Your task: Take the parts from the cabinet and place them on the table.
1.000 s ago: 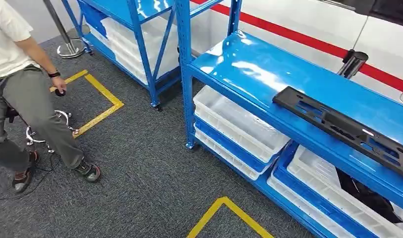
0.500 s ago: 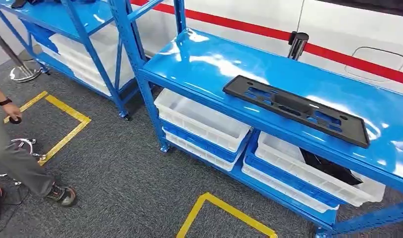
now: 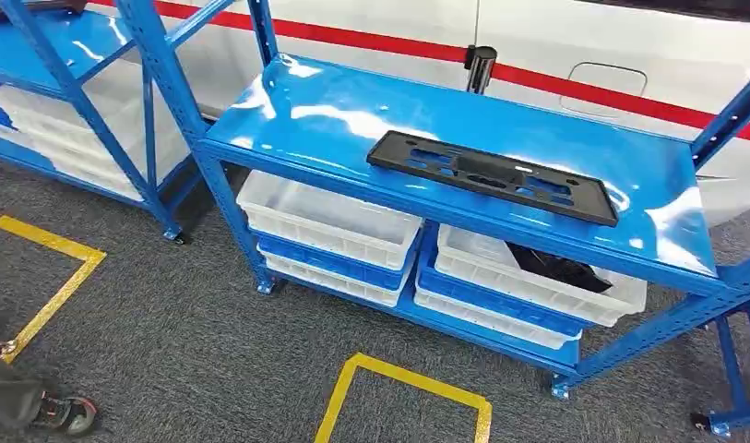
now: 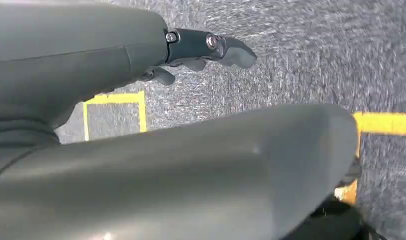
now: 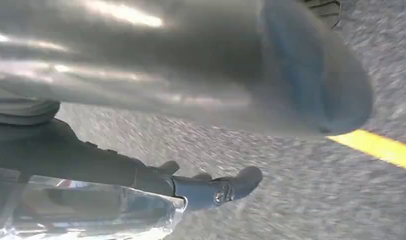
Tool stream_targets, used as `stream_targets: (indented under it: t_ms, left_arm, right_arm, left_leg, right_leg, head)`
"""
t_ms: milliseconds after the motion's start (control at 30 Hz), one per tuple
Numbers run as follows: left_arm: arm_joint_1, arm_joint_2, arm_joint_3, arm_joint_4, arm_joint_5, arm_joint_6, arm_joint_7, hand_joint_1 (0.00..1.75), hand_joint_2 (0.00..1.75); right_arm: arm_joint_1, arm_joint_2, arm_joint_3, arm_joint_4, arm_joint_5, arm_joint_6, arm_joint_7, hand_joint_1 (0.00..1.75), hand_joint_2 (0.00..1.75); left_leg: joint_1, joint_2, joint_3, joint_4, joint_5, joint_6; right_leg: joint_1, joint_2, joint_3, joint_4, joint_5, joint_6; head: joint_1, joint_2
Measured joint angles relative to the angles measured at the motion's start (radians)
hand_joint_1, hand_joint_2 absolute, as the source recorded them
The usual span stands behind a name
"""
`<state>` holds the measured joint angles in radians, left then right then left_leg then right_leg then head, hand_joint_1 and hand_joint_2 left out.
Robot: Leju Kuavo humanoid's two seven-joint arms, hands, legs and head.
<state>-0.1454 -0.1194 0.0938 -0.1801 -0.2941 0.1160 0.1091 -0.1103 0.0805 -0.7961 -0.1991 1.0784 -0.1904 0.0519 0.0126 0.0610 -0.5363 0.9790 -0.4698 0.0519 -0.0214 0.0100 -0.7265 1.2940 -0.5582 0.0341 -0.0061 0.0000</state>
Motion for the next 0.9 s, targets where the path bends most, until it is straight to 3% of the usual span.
stream_targets:
  t_ms: [67, 100, 133, 167, 200, 267, 300, 333, 367, 433, 467, 500, 567, 600, 633, 667, 700, 767, 800, 833, 867, 900]
  left_arm:
    - [0.0, -0.002, -0.005, 0.0, -0.002, 0.0, 0.004, 0.0, 0.0]
    - [0.0, -0.003, -0.009, 0.0, -0.006, 0.0, 0.005, 0.0, 0.0]
    - [0.0, -0.002, -0.01, 0.0, -0.009, 0.0, 0.006, 0.0, 0.0]
    - [0.0, -0.003, -0.012, 0.001, -0.011, 0.001, 0.006, 0.0, 0.0]
    - [-0.002, -0.002, -0.014, 0.001, -0.011, 0.005, 0.006, 0.0, 0.0]
    - [-0.005, -0.003, -0.016, 0.001, -0.013, 0.01, 0.006, 0.0, 0.0]
    - [-0.007, -0.004, -0.016, 0.001, -0.013, 0.01, 0.006, 0.0, 0.0]
    - [-0.007, -0.004, -0.016, 0.001, -0.014, 0.011, 0.006, 0.0, 0.0]
    - [-0.006, -0.004, -0.017, 0.002, -0.015, 0.011, 0.006, 0.0, 0.0]
    - [-0.001, -0.004, -0.017, 0.004, -0.016, 0.011, 0.006, 0.0, 0.0]
    - [0.003, -0.004, -0.017, 0.004, -0.016, 0.011, 0.006, 0.0, 0.0]
    - [0.005, -0.004, -0.018, 0.005, -0.018, 0.011, 0.006, 0.0, 0.0]
    - [0.005, -0.004, -0.023, 0.005, -0.02, 0.01, 0.006, 0.0, 0.0]
    - [0.005, -0.004, -0.023, 0.005, -0.021, 0.01, 0.006, 0.0, 0.0]
    - [0.005, -0.003, -0.024, 0.005, -0.022, 0.01, 0.006, 0.0, 0.0]
    - [0.005, -0.003, -0.024, 0.005, -0.023, 0.01, 0.006, 0.0, 0.0]
    - [0.005, -0.003, -0.024, 0.005, -0.024, 0.01, 0.006, 0.0, 0.0]
    - [0.003, -0.003, -0.024, 0.005, -0.025, 0.01, 0.006, 0.0, 0.0]
    - [0.003, -0.006, -0.024, 0.005, -0.027, 0.01, 0.006, 0.0, 0.0]
    - [0.001, -0.006, -0.024, 0.005, -0.028, 0.01, 0.006, 0.0, 0.0]
    - [0.001, -0.006, -0.024, 0.005, -0.028, 0.01, 0.006, 0.0, 0.0]
    - [0.003, -0.006, -0.024, 0.005, -0.029, 0.01, 0.006, 0.0, 0.0]
  right_arm:
    - [0.001, -0.003, 0.0, 0.0, -0.001, 0.0, 0.0, 0.0, 0.0]
    - [0.0, -0.004, 0.0, 0.0, -0.001, 0.0, 0.0, 0.0, 0.0]
    - [-0.004, -0.002, 0.0, 0.0, -0.001, 0.0, 0.0, 0.0, 0.0]
    - [-0.005, -0.002, 0.0, 0.0, -0.001, -0.001, 0.0, 0.0, 0.0]
    - [-0.004, -0.002, 0.0, 0.0, -0.001, -0.001, 0.0, 0.0, 0.0]
    - [0.001, -0.002, -0.002, 0.0, -0.001, -0.001, 0.0, 0.0, 0.0]
    - [0.003, -0.002, -0.003, 0.0, -0.002, -0.002, 0.0, 0.0, 0.0]
    - [0.002, -0.002, -0.004, 0.0, -0.002, -0.003, 0.0, 0.0, 0.0]
    - [0.0, -0.002, -0.005, 0.0, -0.002, -0.003, 0.0, 0.0, 0.0]
    - [-0.003, 0.0, -0.005, 0.0, -0.005, -0.003, -0.001, 0.0, 0.0]
    - [-0.001, 0.001, -0.005, 0.0, -0.006, -0.003, -0.001, 0.0, 0.0]
    - [0.003, 0.001, -0.006, 0.0, -0.008, -0.003, -0.001, 0.0, 0.0]
    - [0.006, 0.001, -0.006, 0.0, -0.01, -0.003, -0.001, 0.0, 0.0]
    - [0.006, 0.001, -0.006, 0.0, -0.01, -0.003, -0.001, 0.0, 0.0]
    - [0.006, 0.002, -0.007, 0.0, -0.011, -0.003, -0.001, 0.0, 0.0]
    - [0.003, 0.002, -0.007, 0.0, -0.011, -0.003, -0.001, 0.0, 0.0]
    - [0.003, 0.002, -0.007, 0.0, -0.011, -0.003, -0.001, 0.0, 0.0]
    - [0.009, 0.002, -0.008, 0.0, -0.011, -0.003, -0.001, 0.0, 0.0]
    - [0.012, -0.001, -0.01, 0.0, -0.011, -0.004, -0.001, 0.0, 0.0]
    - [0.013, 0.0, -0.013, 0.0, -0.011, -0.004, -0.001, 0.0, 0.0]
    - [0.012, 0.002, -0.014, 0.0, -0.011, -0.004, -0.001, 0.0, 0.0]
    - [0.008, 0.002, -0.014, 0.0, -0.011, -0.004, -0.001, 0.0, 0.0]
  left_leg:
    - [0.001, 0.027, 0.004, 0.001, -0.004, -0.006]
    - [0.0, 0.039, 0.009, 0.003, -0.007, -0.012]
    - [-0.012, 0.05, 0.01, 0.005, -0.013, -0.021]
    - [-0.012, 0.06, 0.014, 0.006, -0.016, -0.027]
    - [-0.013, 0.068, 0.019, 0.006, -0.017, -0.031]
    - [-0.006, 0.091, 0.026, 0.004, -0.019, -0.039]
    - [0.004, 0.058, 0.022, 0.014, -0.031, -0.053]
    - [0.007, -0.008, 0.008, 0.05, -0.063, -0.056]
    - [0.007, -0.041, -0.021, 0.116, -0.106, -0.056]
    - [0.007, -0.06, -0.099, 0.282, -0.179, -0.057]
    - [0.007, -0.061, -0.124, 0.33, -0.186, -0.056]
    - [0.007, -0.061, -0.123, 0.323, -0.166, -0.054]
    - [0.009, -0.069, -0.065, 0.19, -0.076, -0.048]
    - [0.011, -0.094, -0.022, 0.1, -0.031, -0.045]
    - [0.015, -0.153, 0.007, 0.036, -0.021, -0.04]
    - [0.015, -0.154, 0.008, 0.024, -0.025, -0.043]
    - [0.011, -0.141, 0.006, 0.026, -0.025, -0.042]
    - [0.001, -0.12, 0.006, 0.025, -0.02, -0.031]
    - [0.014, -0.1, 0.007, 0.009, -0.007, -0.016]
    - [0.007, -0.09, 0.006, 0.008, -0.004, -0.01]
    - [0.006, -0.074, 0.002, 0.008, -0.003, -0.004]
    - [0.002, -0.057, 0.001, 0.008, -0.003, -0.003]
  right_leg:
    - [-0.007, -0.024, 0.099, -0.163, 0.059, 0.024]
    - [-0.01, -0.07, 0.161, -0.268, 0.088, 0.032]
    - [-0.004, -0.116, 0.174, -0.297, 0.086, 0.02]
    - [0.002, -0.096, 0.18, -0.3, 0.091, 0.012]
    - [-0.001, -0.084, 0.175, -0.298, 0.091, 0.008]
    - [-0.002, -0.058, 0.166, -0.3, 0.094, -0.003]
    - [-0.018, -0.046, 0.177, -0.303, 0.098, -0.01]
    - [-0.016, -0.035, 0.174, -0.302, 0.102, -0.019]
    - [-0.014, -0.025, 0.171, -0.302, 0.104, -0.025]
    - [-0.009, 0.005, 0.166, -0.301, 0.107, -0.031]
    - [-0.007, 0.023, 0.166, -0.301, 0.107, -0.031]
    - [-0.007, 0.037, 0.167, -0.301, 0.108, -0.031]
    - [-0.008, 0.068, 0.17, -0.299, 0.108, -0.03]
    - [-0.008, 0.083, 0.171, -0.298, 0.109, -0.028]
    - [-0.008, 0.095, 0.17, -0.297, 0.11, -0.025]
    - [0.004, 0.108, 0.162, -0.293, 0.112, -0.019]
    - [-0.001, 0.116, 0.155, -0.295, 0.116, -0.012]
    - [-0.007, 0.138, 0.146, -0.303, 0.125, 0.006]
    - [0.001, 0.133, 0.136, -0.293, 0.124, 0.011]
    - [0.004, 0.065, 0.116, -0.259, 0.105, 0.004]
    - [0.004, 0.028, 0.083, -0.199, 0.07, -0.004]
    - [0.003, 0.011, 0.045, -0.121, 0.034, -0.009]
  head:
    - [0.002, 0.0]
    - [0.003, 0.0]
    - [0.004, 0.0]
    - [0.0, 0.0]
    - [-0.006, 0.0]
    - [-0.005, 0.0]
    - [-0.006, 0.0]
    - [-0.008, 0.0]
    - [-0.011, 0.0]
    - [-0.01, 0.0]
    - [-0.01, 0.0]
    - [-0.01, 0.0]
    - [-0.01, 0.0]
    - [-0.011, 0.0]
    - [-0.01, 0.0]
    - [-0.007, 0.0]
    - [-0.009, 0.0]
    - [-0.01, 0.0]
    - [-0.008, 0.0]
    - [-0.007, 0.0]
    - [0.004, 0.0]
    - [0.006, 0.0]
